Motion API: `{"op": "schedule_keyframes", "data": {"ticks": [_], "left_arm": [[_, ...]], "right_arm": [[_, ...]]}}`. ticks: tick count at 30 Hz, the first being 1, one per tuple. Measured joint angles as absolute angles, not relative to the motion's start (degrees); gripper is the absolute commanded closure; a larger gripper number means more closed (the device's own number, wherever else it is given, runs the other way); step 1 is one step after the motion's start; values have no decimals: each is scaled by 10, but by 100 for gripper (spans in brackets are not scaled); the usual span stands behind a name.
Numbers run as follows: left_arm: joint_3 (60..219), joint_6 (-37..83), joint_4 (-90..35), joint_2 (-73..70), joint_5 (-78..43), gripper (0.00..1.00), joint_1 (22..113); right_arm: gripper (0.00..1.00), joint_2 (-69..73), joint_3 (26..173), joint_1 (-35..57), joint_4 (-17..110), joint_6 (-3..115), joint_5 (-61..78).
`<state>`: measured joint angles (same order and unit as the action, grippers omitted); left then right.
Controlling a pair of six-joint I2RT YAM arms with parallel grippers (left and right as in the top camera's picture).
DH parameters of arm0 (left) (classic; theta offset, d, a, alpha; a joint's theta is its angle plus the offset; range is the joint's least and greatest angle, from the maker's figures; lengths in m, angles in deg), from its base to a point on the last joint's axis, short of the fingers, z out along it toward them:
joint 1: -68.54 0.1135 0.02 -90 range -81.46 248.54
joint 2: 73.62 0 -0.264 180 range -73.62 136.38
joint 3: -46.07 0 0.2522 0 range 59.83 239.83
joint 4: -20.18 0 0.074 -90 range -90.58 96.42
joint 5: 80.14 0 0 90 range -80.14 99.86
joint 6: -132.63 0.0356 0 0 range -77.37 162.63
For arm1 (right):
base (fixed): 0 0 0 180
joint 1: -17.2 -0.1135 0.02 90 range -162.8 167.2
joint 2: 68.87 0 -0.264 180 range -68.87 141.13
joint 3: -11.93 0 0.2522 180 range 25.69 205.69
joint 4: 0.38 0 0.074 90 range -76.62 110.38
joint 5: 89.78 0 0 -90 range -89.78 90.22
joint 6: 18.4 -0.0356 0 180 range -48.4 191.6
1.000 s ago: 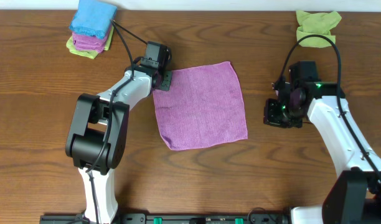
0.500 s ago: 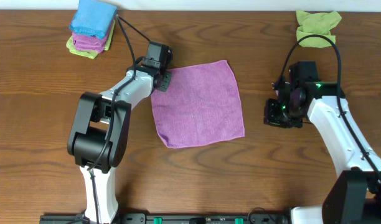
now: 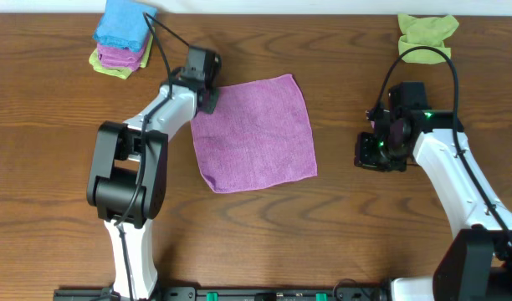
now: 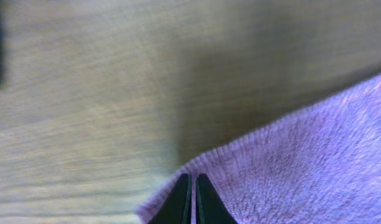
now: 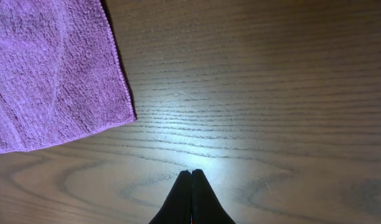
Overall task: Fold the cloth
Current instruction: 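Move the left gripper down to the cloth's near-left corner, then grasp the near-left corner with the left gripper and near-right corner with right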
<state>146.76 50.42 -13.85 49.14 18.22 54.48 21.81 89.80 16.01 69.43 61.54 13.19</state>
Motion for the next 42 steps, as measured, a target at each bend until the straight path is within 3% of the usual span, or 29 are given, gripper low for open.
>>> {"op": "schedule_keyframes", "data": {"ticks": [7,14,18,27,33,40,42], "left_arm": [[1604,397,-299,485,159,94,545],[1622,263,-486,466,31,94,565],[1621,239,-533,458,-6,94,579],[1535,231,-532,225,1,94,580],[1331,223,-444,67,-7,94,580],[1110,173,-300,32,-81,94,580],[1072,162,-263,32,-104,94,580]], "right_arm": [[98,218,898,160,693,616,131],[99,218,898,160,669,656,165],[99,218,896,160,655,685,185],[99,218,869,172,612,721,250],[99,224,868,175,593,725,278],[98,297,868,175,589,731,331],[91,317,868,175,589,733,344]]}}
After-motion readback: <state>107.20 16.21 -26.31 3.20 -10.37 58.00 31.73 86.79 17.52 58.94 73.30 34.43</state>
